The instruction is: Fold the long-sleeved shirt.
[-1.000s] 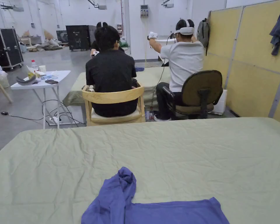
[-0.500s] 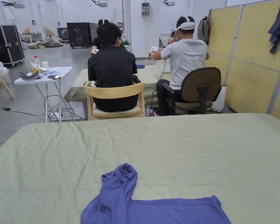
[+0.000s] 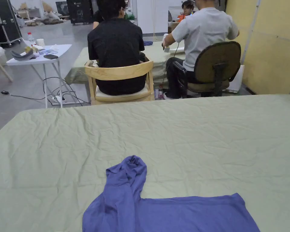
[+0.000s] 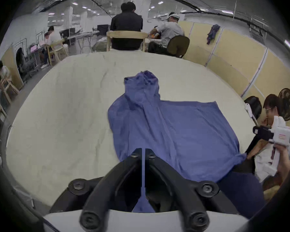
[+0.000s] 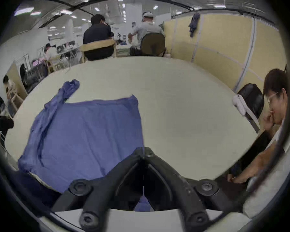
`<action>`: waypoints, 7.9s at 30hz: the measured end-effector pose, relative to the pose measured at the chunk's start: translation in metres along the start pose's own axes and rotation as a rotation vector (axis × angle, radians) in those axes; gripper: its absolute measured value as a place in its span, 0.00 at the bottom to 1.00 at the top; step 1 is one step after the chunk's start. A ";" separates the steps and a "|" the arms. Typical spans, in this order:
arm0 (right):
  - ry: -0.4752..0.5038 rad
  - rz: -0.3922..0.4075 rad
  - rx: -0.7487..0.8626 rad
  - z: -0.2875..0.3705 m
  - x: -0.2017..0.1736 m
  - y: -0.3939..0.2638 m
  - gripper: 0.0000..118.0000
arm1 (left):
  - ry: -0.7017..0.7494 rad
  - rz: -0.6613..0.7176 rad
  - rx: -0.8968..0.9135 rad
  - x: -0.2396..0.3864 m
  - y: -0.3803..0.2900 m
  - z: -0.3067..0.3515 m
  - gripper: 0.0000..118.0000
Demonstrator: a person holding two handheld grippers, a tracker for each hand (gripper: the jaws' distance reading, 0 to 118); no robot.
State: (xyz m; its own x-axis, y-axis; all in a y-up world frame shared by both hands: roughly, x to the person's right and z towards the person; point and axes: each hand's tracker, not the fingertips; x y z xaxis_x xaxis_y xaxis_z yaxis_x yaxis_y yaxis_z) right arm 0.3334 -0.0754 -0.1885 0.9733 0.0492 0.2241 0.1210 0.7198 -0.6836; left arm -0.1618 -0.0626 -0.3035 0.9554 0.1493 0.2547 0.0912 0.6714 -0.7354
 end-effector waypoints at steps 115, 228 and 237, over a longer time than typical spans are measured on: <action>0.134 -0.002 -0.514 -0.250 -0.057 0.169 0.05 | -0.029 0.067 -0.148 -0.044 0.115 -0.165 0.10; 0.538 -0.335 -0.180 -0.004 -0.053 0.031 0.02 | 0.107 0.294 -0.055 0.047 0.021 0.019 0.29; 0.499 -0.381 -0.185 0.020 -0.028 0.021 0.02 | 0.152 0.124 -0.315 0.172 -0.021 -0.110 0.71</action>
State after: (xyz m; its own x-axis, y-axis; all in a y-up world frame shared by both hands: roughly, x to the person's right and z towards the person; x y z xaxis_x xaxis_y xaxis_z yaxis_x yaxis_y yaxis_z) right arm 0.3050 -0.0476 -0.1952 0.8236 -0.5456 0.1551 0.4637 0.4901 -0.7381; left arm 0.0318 -0.1310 -0.3130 0.9932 0.0902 0.0733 0.0318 0.3952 -0.9181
